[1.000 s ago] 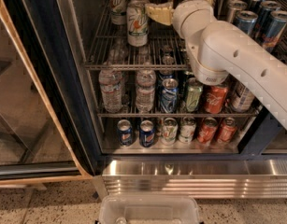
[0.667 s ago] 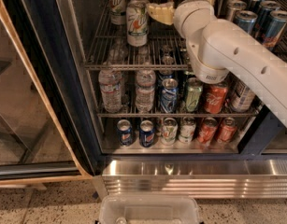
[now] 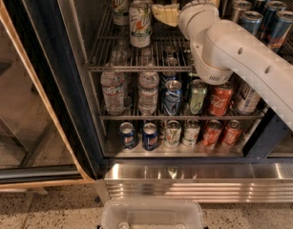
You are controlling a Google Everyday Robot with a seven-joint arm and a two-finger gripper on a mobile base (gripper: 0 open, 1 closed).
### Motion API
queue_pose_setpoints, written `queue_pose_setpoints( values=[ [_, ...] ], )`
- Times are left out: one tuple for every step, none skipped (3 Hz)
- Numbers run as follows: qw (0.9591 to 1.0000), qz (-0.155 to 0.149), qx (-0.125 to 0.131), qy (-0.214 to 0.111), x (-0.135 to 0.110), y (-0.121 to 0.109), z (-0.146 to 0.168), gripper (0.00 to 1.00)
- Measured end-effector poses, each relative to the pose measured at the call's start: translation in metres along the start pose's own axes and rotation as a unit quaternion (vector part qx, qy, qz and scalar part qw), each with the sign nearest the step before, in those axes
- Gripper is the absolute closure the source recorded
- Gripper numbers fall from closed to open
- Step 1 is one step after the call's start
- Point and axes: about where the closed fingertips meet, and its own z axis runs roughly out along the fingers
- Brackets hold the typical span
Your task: Pick orange can from top shelf of fridge
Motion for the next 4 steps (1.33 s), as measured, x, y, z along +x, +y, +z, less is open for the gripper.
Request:
queue_pose_setpoints(
  values=[
    [1.0, 0.004, 0.0, 0.007, 0.006, -0.001, 0.006, 0.0],
    [0.9998, 0.007, 0.001, 0.017, 0.013, -0.004, 0.013, 0.0],
    [0.9996, 0.008, -0.001, 0.028, 0.019, -0.005, 0.019, 0.0],
    [0.9993, 0.01, -0.003, 0.036, 0.023, -0.005, 0.024, 0.0]
  ],
)
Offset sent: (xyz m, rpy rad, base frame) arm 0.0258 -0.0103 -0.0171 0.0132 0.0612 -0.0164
